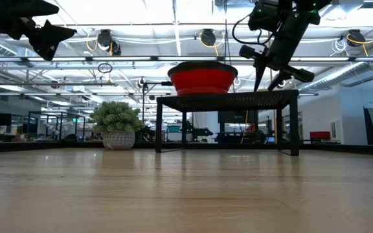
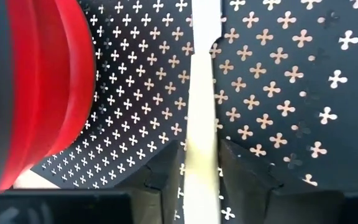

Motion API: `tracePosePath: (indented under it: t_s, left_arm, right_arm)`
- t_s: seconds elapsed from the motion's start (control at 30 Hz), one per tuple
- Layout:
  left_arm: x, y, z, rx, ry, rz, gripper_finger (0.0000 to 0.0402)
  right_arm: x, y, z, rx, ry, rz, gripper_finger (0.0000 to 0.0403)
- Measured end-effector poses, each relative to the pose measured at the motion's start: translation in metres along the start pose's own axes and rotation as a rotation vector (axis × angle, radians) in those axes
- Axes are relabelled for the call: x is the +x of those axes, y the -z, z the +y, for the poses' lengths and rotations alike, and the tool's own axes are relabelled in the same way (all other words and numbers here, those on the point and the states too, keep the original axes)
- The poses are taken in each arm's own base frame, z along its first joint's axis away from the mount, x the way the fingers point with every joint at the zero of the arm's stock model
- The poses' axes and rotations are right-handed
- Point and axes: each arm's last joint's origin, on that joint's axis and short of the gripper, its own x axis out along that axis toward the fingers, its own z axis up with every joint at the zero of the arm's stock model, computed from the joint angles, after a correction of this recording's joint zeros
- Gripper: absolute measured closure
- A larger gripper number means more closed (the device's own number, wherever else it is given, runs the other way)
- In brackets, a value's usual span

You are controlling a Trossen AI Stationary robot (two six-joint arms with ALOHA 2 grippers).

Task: Pick & Place Fruit
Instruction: Put the yellow table knife on the red shelf, then return to Home Position

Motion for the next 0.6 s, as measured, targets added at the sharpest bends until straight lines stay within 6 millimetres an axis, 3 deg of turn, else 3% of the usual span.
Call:
tracePosePath:
  t_s: [0.3, 0.6]
  left_arm:
    - [0.0, 0.0, 0.0, -0.004, 0.0, 0.0, 0.0151]
    - [0.0, 0.0, 0.0, -0.005, 0.0, -0.001, 0.0151]
  right_arm:
    - [-0.0011, -0.0002, 0.0007, -0.004, -0.012, -0.001, 0.0251]
    - [-0.0084, 0.0004, 0.0026, 0.022, -0.063, 0.01, 0.0257]
